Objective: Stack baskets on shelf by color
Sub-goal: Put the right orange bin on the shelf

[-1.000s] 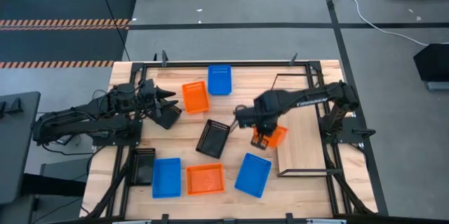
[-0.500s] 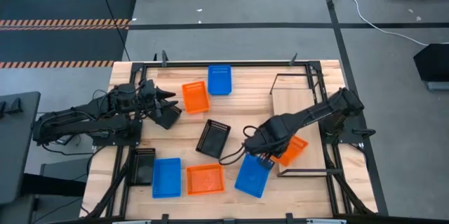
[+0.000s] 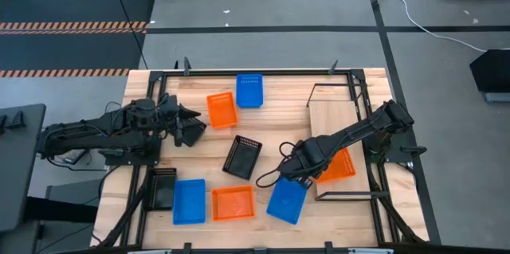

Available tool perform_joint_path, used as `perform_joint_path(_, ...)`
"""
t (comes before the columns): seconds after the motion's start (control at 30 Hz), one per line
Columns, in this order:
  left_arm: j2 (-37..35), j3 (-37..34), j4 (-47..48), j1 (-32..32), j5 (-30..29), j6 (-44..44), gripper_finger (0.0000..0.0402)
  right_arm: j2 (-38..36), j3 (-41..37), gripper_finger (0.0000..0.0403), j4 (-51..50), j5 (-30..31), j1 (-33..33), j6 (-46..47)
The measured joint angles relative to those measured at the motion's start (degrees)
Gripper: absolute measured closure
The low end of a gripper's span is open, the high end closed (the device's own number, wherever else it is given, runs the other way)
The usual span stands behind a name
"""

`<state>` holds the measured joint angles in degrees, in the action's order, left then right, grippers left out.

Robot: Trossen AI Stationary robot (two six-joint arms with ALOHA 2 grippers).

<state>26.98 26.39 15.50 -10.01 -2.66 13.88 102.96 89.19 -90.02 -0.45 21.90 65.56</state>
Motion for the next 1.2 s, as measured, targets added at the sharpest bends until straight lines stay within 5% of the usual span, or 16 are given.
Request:
perform_joint_path(0.2,0.0,0.0,0.3,3.4,0.0,0.6,0.0216,0.0,0.0,0.0245,0.0,3.3,-1.4,-5.7)
perform_joint_path(0.37,0.0,0.0,0.4,5.7,0.0,0.5,0.0216,0.0,0.1,0.0246,0.0,1.1,0.1,-17.8)
perform_joint_path(0.5,0.0,0.0,-0.8,6.1,-1.1,-1.2,0.0216,0.0,0.1,0.0247,0.0,5.5,1.7,-23.0)
perform_joint_path(0.93,0.0,0.0,-1.6,6.1,-3.3,-2.8,0.0216,-0.5,0.2,0.0247,0.4,16.9,-3.6,-25.9)
perform_joint_path(1.2,0.0,0.0,0.0,6.1,-3.3,-1.7,0.0216,-8.7,9.3,0.0247,0.1,18.9,-8.8,-29.2)
